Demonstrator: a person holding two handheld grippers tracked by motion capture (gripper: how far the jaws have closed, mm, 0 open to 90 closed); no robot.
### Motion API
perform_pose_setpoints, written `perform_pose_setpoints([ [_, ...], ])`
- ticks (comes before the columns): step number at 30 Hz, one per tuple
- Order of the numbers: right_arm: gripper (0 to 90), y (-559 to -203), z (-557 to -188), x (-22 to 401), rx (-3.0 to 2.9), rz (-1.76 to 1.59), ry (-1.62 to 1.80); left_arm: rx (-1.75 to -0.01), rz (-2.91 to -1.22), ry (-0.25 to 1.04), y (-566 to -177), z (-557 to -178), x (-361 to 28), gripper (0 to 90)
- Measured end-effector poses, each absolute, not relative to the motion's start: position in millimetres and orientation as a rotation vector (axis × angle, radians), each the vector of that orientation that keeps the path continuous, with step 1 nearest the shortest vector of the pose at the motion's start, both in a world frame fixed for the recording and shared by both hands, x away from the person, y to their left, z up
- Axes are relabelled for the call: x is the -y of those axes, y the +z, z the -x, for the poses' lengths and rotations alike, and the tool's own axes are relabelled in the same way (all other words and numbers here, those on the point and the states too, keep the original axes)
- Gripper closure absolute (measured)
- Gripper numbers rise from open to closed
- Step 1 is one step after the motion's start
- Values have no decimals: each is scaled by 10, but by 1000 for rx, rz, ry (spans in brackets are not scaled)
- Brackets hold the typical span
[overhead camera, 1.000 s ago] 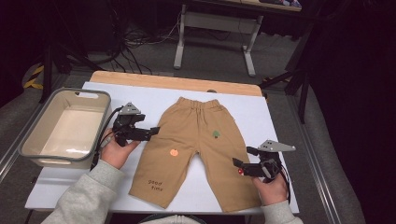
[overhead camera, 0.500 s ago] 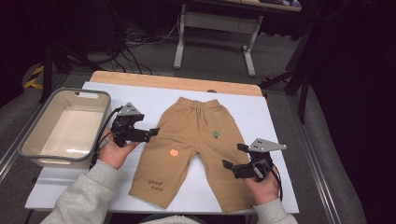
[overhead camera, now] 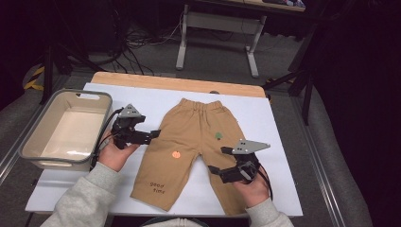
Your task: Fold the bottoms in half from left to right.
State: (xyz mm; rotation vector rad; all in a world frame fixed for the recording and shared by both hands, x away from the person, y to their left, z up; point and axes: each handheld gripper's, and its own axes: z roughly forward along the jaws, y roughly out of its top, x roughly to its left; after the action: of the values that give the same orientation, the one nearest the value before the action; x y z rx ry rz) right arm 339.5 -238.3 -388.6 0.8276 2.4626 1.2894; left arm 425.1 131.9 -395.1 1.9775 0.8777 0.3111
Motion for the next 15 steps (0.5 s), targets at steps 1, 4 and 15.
perform_pose_setpoints([
  [1, 184, -3886, -3398, 2338, -2473, -811, 1287, -877, -1980, 313, -3951, -4250, -1322, 171],
  [4, 216, -3886, -3410, 2208, -2502, -774, 1268, -873, -1983, 319, -3953, -4254, -1325, 171],
  [15, 257, -3909, -3463, 1778, -2591, -656, 1260, -874, -1994, 319, -3969, -4249, -1355, 171],
])
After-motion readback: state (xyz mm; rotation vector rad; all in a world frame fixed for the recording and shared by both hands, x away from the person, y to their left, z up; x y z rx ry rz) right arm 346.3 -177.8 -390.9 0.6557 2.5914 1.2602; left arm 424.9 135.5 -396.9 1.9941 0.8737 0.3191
